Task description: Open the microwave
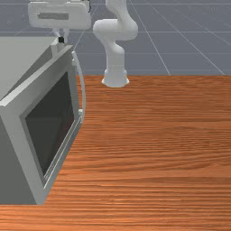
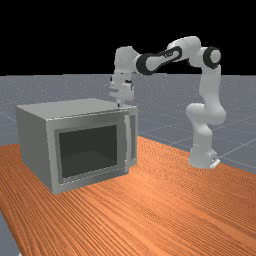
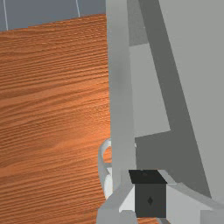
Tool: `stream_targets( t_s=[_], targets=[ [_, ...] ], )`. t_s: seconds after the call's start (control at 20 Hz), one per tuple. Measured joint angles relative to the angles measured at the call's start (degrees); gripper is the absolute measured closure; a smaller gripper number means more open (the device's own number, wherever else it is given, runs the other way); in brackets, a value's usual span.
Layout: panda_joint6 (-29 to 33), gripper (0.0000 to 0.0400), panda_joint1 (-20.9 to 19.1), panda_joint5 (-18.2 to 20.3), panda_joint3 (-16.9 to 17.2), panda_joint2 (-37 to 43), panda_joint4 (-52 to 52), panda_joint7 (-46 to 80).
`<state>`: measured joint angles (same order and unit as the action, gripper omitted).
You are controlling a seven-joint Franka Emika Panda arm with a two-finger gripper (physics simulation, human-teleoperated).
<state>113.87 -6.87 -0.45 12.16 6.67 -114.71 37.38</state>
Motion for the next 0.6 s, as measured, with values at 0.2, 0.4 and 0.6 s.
stream_targets(
  t_s=[0.2, 0.4, 0.6],
  targets=[
    [5.09, 0.0400, -2.36, -7.25, 0.68, -0.52, -1.25, 3.74],
    [11.73, 0.0369, -2.07, -10.93, -0.39, -1.15, -4.11, 8.52],
    [14.09, 0.0400, -1.38, -11.53, -2.46, -1.32, -6.75, 11.09]
  ],
)
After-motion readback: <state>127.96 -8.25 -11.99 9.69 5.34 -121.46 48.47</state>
